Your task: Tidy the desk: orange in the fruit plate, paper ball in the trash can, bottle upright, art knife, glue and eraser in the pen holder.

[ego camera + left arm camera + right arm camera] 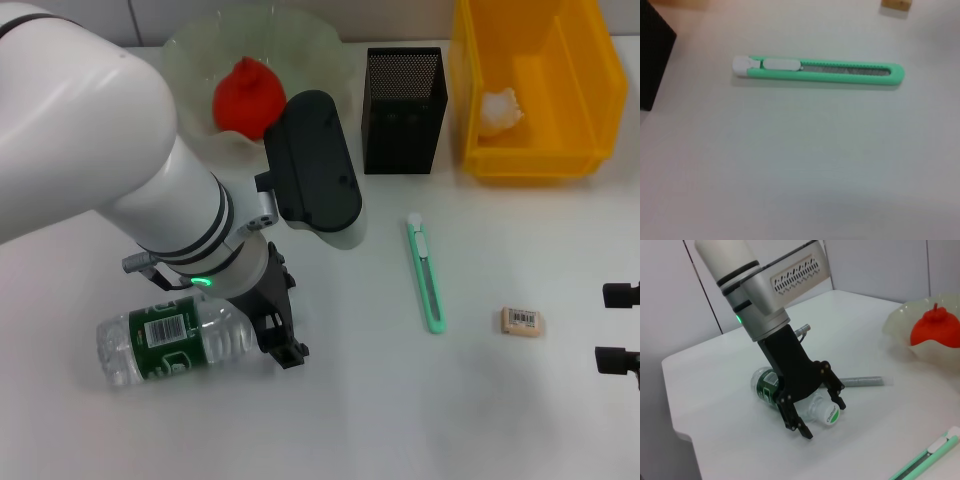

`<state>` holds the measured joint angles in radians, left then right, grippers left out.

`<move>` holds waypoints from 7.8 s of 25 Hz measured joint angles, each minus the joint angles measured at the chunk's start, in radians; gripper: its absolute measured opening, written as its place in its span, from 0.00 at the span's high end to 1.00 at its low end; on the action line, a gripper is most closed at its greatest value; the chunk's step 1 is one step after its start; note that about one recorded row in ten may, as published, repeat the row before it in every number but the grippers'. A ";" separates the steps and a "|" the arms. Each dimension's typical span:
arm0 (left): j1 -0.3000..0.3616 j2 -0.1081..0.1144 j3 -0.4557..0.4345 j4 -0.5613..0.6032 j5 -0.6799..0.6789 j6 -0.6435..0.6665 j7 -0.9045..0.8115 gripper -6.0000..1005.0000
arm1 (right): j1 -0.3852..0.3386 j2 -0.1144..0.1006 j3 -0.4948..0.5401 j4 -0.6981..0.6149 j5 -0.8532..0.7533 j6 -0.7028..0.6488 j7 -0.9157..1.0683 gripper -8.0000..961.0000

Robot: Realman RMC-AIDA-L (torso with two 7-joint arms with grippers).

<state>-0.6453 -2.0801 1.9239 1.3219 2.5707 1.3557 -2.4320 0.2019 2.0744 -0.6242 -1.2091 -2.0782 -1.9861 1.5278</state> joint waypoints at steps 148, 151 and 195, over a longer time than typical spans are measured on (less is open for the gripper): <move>0.418 0.105 -1.090 -0.579 -0.964 0.403 1.160 0.20 | 0.675 0.011 -0.792 0.171 -0.542 0.525 1.153 0.23; 0.416 0.100 -1.089 -0.579 -0.963 0.402 1.160 0.20 | 0.701 0.013 -0.847 0.239 -0.544 0.586 1.184 0.24; 0.406 0.088 -1.088 -0.581 -0.963 0.348 1.168 0.19 | 0.740 0.018 -1.075 0.382 -0.517 0.795 1.295 0.61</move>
<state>-0.2393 -1.9926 0.8360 0.7409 1.6076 1.7041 -1.2642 0.9421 2.0923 -1.6997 -0.8275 -2.5955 -1.1915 2.8232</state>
